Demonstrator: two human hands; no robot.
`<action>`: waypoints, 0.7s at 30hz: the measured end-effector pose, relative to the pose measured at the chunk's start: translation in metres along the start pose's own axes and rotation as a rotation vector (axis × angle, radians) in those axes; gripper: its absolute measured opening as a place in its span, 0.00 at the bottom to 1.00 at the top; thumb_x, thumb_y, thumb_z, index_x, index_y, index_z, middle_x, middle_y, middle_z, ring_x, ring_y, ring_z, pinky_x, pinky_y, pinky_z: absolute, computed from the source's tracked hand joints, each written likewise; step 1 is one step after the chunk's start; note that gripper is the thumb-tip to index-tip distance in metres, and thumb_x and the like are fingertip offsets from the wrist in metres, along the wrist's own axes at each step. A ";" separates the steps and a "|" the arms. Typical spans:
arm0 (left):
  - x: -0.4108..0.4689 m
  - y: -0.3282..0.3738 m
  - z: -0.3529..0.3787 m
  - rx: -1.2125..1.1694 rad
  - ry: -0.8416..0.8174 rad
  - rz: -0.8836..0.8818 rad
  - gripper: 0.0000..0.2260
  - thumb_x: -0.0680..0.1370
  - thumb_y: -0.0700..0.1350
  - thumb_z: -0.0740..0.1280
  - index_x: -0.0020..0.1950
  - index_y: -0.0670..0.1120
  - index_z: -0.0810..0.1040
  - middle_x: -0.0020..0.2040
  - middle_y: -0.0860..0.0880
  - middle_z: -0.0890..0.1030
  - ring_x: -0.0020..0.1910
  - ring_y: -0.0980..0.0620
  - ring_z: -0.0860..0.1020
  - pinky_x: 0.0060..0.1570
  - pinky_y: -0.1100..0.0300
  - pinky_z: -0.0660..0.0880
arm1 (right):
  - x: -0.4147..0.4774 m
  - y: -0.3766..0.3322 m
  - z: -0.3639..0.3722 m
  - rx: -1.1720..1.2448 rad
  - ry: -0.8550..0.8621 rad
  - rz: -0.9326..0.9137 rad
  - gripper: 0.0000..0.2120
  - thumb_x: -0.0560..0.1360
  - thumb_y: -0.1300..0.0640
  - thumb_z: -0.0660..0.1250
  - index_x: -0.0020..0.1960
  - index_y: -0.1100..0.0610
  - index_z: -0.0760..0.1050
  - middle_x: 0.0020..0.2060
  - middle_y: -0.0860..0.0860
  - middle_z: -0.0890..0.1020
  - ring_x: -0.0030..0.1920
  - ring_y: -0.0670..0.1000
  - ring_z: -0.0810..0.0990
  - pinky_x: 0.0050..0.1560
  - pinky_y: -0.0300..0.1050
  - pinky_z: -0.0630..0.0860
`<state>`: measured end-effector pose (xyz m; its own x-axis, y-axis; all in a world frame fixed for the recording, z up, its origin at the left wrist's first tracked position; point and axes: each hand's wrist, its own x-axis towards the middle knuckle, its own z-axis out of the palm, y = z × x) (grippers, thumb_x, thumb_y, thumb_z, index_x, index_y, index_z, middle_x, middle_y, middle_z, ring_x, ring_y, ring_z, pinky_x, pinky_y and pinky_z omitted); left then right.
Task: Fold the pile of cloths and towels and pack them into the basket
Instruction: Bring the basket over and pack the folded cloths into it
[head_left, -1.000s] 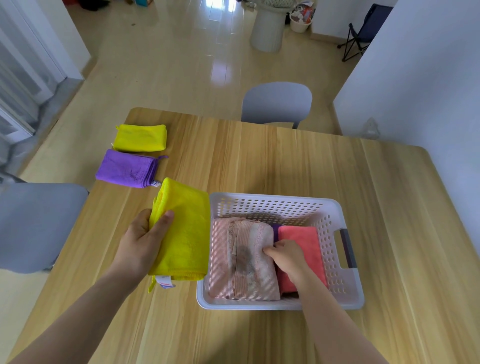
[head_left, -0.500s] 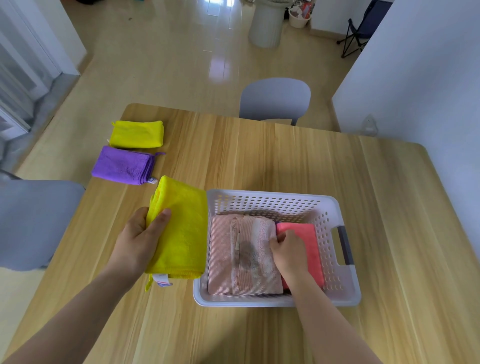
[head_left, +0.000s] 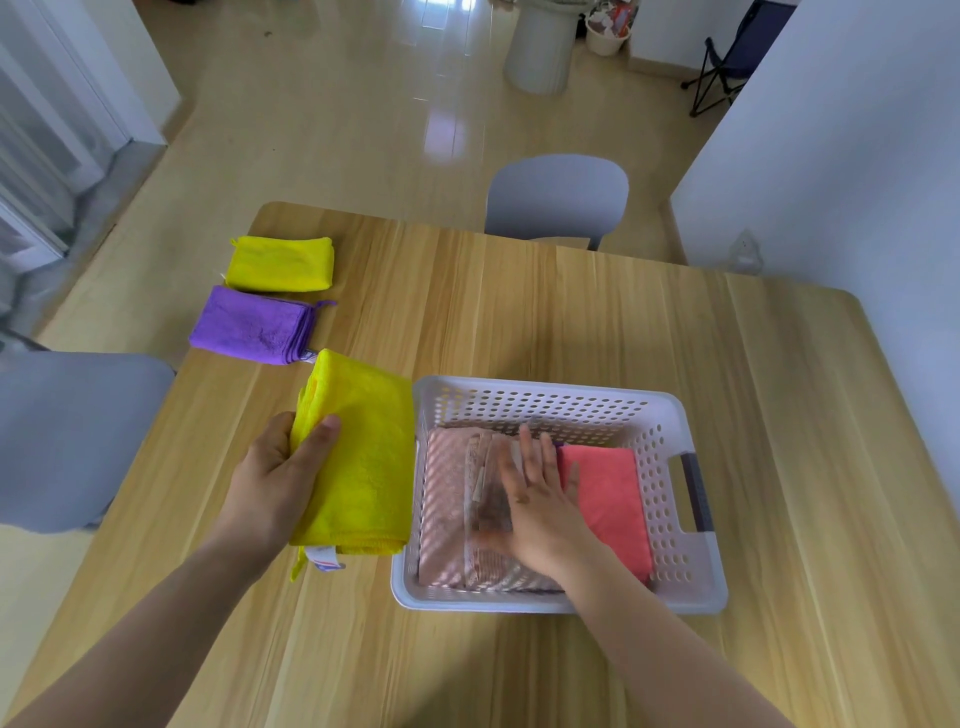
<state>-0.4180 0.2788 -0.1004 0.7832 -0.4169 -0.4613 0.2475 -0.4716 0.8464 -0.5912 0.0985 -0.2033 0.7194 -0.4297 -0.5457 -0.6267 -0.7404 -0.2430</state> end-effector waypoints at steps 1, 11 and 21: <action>-0.001 0.000 0.001 -0.002 0.001 -0.003 0.21 0.71 0.64 0.63 0.48 0.47 0.74 0.51 0.39 0.79 0.50 0.37 0.77 0.50 0.40 0.75 | 0.000 0.000 0.005 -0.008 -0.043 0.003 0.56 0.69 0.33 0.65 0.73 0.50 0.25 0.70 0.52 0.23 0.69 0.57 0.22 0.70 0.63 0.30; -0.007 0.007 0.004 -0.038 -0.025 0.029 0.23 0.67 0.67 0.65 0.50 0.50 0.75 0.50 0.42 0.80 0.50 0.40 0.79 0.52 0.40 0.76 | -0.016 0.000 -0.006 0.125 -0.092 0.016 0.52 0.71 0.39 0.68 0.76 0.51 0.33 0.74 0.53 0.30 0.73 0.57 0.27 0.73 0.58 0.37; -0.027 0.020 0.063 -0.124 -0.304 -0.014 0.18 0.72 0.62 0.67 0.54 0.51 0.74 0.53 0.46 0.81 0.52 0.46 0.80 0.52 0.49 0.77 | -0.085 0.015 -0.058 1.375 0.037 0.125 0.22 0.74 0.43 0.63 0.62 0.54 0.73 0.53 0.49 0.83 0.54 0.47 0.82 0.57 0.43 0.77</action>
<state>-0.4700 0.2311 -0.0879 0.5775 -0.6331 -0.5154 0.3387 -0.3886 0.8569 -0.6446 0.0937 -0.1142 0.6312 -0.4841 -0.6060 -0.4603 0.3951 -0.7950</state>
